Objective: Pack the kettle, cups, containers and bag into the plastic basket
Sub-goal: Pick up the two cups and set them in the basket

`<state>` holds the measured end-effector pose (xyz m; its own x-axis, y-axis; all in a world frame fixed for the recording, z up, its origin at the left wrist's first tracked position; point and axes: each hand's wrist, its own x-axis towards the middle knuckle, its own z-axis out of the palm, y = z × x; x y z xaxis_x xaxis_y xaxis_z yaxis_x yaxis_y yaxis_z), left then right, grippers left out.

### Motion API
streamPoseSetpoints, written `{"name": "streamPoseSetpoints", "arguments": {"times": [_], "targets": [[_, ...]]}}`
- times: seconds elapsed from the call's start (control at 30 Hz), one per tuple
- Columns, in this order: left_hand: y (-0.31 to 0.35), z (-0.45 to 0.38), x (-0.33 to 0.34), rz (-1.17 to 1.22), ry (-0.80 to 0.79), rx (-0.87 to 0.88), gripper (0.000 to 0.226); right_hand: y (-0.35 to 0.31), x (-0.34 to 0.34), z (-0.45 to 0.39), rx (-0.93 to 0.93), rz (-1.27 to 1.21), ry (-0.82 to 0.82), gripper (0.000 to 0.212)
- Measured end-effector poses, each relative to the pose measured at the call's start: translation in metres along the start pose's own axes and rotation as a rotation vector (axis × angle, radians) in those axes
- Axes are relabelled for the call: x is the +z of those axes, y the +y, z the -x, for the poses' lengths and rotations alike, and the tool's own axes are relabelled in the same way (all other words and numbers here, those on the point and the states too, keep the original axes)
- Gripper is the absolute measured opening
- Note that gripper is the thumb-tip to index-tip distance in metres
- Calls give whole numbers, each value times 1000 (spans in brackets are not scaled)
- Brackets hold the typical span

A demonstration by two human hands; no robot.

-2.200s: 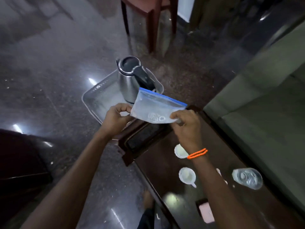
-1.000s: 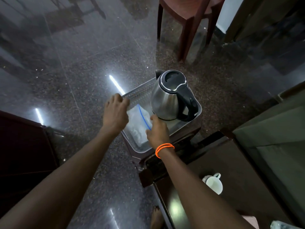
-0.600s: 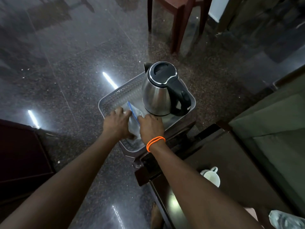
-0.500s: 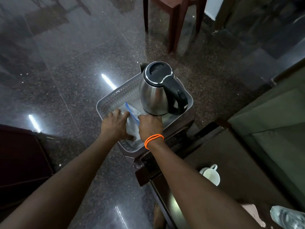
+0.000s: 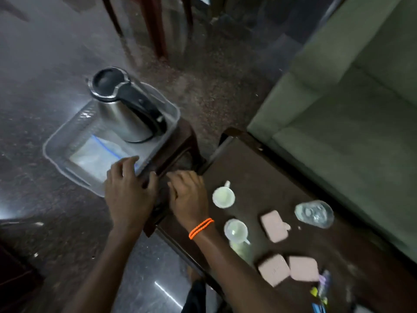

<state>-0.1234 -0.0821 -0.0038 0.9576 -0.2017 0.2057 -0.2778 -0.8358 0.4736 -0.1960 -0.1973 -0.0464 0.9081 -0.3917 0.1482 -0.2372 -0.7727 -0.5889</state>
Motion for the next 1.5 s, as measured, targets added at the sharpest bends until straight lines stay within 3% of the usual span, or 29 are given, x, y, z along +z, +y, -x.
{"name": "streamPoseSetpoints", "arguments": {"times": [0.1, 0.2, 0.33, 0.5, 0.63, 0.8, 1.1, 1.3, 1.37, 1.5], "targets": [[60, 58, 23, 138, -75, 33, 45, 40, -31, 56, 120, -29, -32, 19], [105, 117, 50, 150, -272, 119, 39, 80, -62, 116, 261, 6, 25, 10], [138, 177, 84, 147, -477, 206, 30, 127, -92, 188, 463, 42, 75, 19], [129, 184, 108, 140, -402, 73, 28, 156, -92, 215, 556, 39, 45, 31], [111, 139, 124, 15, -374, -54, 53, 152, -72, 194, 540, -36, -35, 54], [114, 96, 138, -75, -610, -94, 90, 141, -49, 176, 483, 8, -167, 74], [115, 67, 148, -161, -858, 178, 50, 143, -39, 167, 490, 122, -92, 66], [89, 60, 146, -195, -1043, 569, 36, 138, -33, 164, 598, 47, -76, 69], [84, 67, 143, -132, -1013, 496, 48, 136, -31, 160, 674, 10, -39, 63], [89, 94, 141, 44, -690, -59, 56, 135, -29, 148, 762, -13, 32, 57]]}}
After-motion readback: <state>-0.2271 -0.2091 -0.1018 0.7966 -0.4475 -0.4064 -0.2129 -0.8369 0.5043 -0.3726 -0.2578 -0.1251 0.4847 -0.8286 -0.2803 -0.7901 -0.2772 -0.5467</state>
